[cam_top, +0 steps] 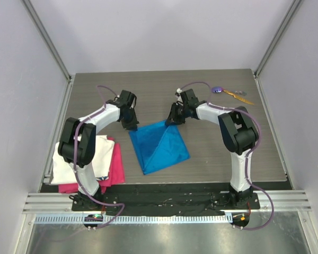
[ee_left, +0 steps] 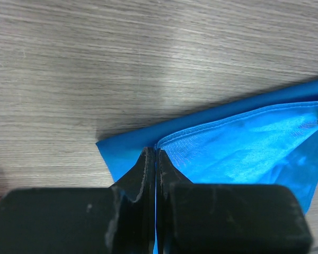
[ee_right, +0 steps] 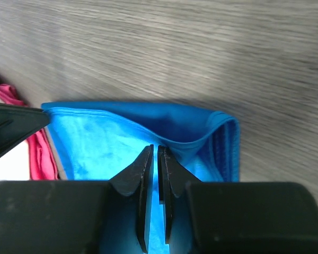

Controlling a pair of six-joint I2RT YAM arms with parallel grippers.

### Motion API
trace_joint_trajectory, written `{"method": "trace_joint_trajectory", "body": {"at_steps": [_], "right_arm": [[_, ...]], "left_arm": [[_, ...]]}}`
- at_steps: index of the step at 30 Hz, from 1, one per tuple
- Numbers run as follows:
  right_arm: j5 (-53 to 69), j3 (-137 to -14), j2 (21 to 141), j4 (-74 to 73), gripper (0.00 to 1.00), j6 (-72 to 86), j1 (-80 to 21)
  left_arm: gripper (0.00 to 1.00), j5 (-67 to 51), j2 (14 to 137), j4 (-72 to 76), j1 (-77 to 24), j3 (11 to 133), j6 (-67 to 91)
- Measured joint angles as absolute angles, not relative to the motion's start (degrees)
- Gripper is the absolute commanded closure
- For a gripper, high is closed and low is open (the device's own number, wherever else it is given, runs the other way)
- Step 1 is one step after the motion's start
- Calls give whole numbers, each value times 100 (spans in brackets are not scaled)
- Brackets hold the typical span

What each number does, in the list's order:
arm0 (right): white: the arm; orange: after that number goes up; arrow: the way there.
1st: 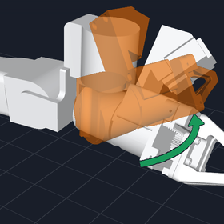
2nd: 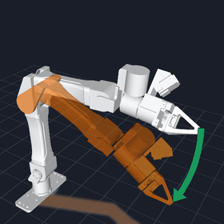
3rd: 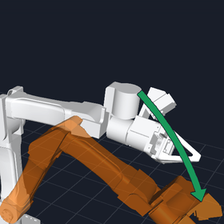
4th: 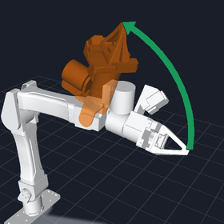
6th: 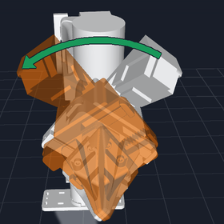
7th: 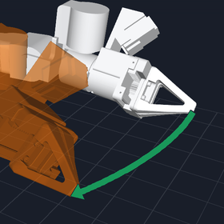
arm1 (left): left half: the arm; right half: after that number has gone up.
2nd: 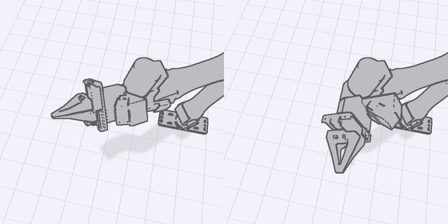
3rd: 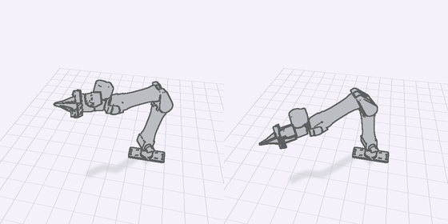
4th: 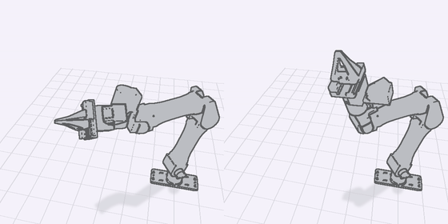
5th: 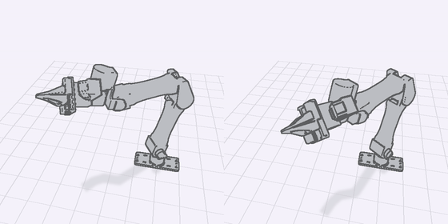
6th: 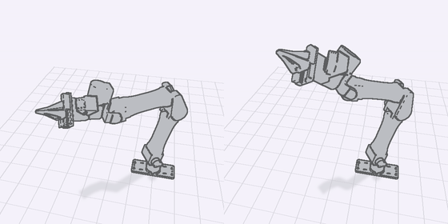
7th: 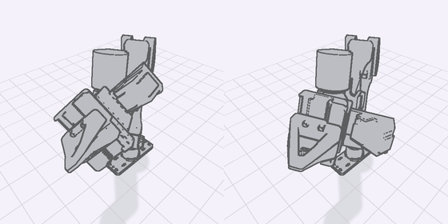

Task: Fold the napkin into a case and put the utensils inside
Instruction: Smooth out the upper triangle-folded napkin at the center of the board.

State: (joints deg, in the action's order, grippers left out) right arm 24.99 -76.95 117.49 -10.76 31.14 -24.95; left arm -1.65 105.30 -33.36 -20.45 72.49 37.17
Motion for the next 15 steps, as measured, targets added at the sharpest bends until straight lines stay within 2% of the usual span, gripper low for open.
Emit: {"method": "trace_joint_trajectory", "body": {"at_steps": [5, 9, 15], "right_arm": [[2508, -7721, 11789, -1177, 81, 3009, -2480], [2515, -7784, 11747, -1295, 70, 2980, -2530], [2532, -7550, 11122, -1415, 65, 3013, -3210]], "left_arm": [[99, -158, 10554, -3354, -2025, 7196, 3701], [99, -154, 10554, -3358, -2016, 7133, 3706], [99, -152, 10554, -3374, -2014, 7131, 3708]]}}
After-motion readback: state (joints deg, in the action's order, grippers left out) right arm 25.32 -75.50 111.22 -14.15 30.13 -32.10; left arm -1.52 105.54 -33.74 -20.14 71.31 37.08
